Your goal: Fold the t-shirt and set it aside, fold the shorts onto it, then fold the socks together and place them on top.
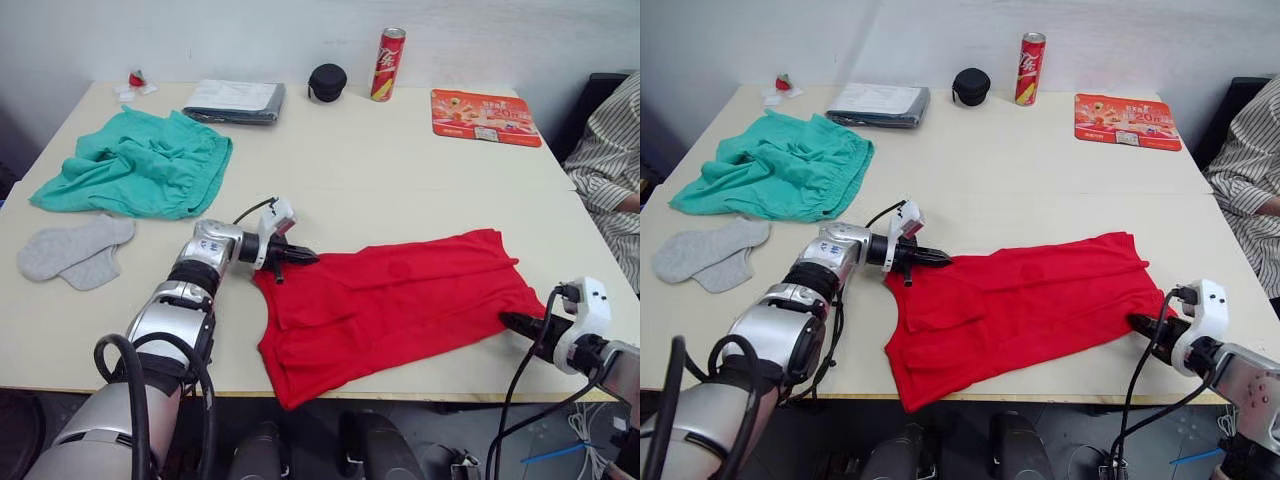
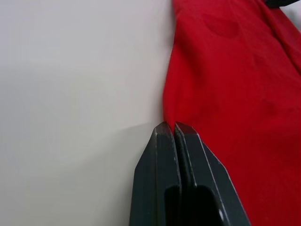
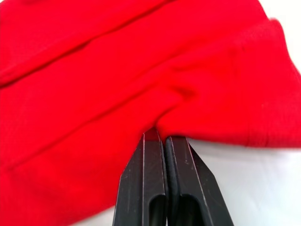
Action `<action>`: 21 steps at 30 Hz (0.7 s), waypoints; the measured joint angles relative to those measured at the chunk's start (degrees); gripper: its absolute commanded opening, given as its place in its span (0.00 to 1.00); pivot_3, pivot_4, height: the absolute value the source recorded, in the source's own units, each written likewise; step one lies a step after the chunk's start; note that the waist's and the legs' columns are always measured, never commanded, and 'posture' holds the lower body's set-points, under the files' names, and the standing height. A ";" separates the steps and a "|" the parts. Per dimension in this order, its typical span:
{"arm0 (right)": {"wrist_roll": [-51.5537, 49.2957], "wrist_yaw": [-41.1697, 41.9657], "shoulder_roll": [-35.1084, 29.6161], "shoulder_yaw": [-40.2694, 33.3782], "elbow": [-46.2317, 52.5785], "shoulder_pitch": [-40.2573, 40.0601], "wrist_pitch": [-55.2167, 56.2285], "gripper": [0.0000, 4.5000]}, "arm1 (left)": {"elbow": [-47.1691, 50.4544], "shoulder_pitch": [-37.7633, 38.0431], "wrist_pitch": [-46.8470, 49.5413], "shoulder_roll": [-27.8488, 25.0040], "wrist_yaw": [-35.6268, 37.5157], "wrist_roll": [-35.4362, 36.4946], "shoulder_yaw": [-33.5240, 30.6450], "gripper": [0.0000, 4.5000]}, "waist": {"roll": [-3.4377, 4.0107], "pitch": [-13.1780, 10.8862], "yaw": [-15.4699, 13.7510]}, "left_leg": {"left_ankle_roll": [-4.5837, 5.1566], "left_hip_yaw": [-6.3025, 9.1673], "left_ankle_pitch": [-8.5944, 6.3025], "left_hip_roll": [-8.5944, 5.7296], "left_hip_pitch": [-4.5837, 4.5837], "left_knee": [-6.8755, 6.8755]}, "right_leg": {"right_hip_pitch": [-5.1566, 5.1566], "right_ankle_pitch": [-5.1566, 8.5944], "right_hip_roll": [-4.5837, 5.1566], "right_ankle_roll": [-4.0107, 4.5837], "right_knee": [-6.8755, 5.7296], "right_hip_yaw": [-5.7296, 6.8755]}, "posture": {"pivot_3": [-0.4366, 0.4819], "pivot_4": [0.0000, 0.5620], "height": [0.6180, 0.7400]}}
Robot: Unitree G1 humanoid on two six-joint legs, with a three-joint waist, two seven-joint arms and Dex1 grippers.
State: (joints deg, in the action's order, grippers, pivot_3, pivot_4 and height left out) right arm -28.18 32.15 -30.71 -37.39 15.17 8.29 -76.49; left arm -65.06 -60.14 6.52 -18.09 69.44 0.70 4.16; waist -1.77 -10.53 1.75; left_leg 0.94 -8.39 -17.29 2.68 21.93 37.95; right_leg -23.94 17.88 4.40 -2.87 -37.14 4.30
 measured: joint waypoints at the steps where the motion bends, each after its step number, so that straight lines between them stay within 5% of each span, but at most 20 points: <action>1: 0.26 -0.01 -0.78 1.90 -1.39 0.94 1.84 0.00 | 2.07 1.38 0.60 -0.33 -0.42 0.41 -0.56 0.00 | 0.01 0.00 0.10 | -0.01 -0.02 0.01 0.00 -0.02 0.00 | 0.00 0.00 0.00 0.00 -0.01 -0.03 | 0.48 0.27 1.00; 10: 7.28 -0.47 -4.34 17.18 -19.07 14.18 20.79 0.00 | 33.27 21.36 14.80 -5.21 -9.60 7.64 -7.31 0.00 | 0.14 -0.04 1.50 | -0.27 -0.18 0.18 0.04 -0.47 -0.12 | 0.11 0.07 -0.02 0.10 -0.35 -0.27 | 0.48 0.27 1.00; 21: 15.56 -0.15 1.76 31.33 -38.98 30.16 41.52 0.00 | 72.82 48.68 29.31 -1.80 -31.13 15.92 -17.36 0.00 | 0.19 -0.10 1.12 | -0.33 -0.27 0.22 0.01 -0.60 -0.29 | 0.15 0.08 0.02 0.12 -0.30 -0.44 | 0.48 0.27 1.00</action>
State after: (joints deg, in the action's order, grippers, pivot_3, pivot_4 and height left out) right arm -12.63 32.00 -28.95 -6.06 -23.82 38.46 -34.97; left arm 7.75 -11.46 35.83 -19.89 38.31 16.62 -13.20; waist -1.58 -10.63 2.88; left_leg 0.61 -8.66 -17.07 2.69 21.33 37.66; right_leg -23.79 17.96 4.42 -2.75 -37.45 3.86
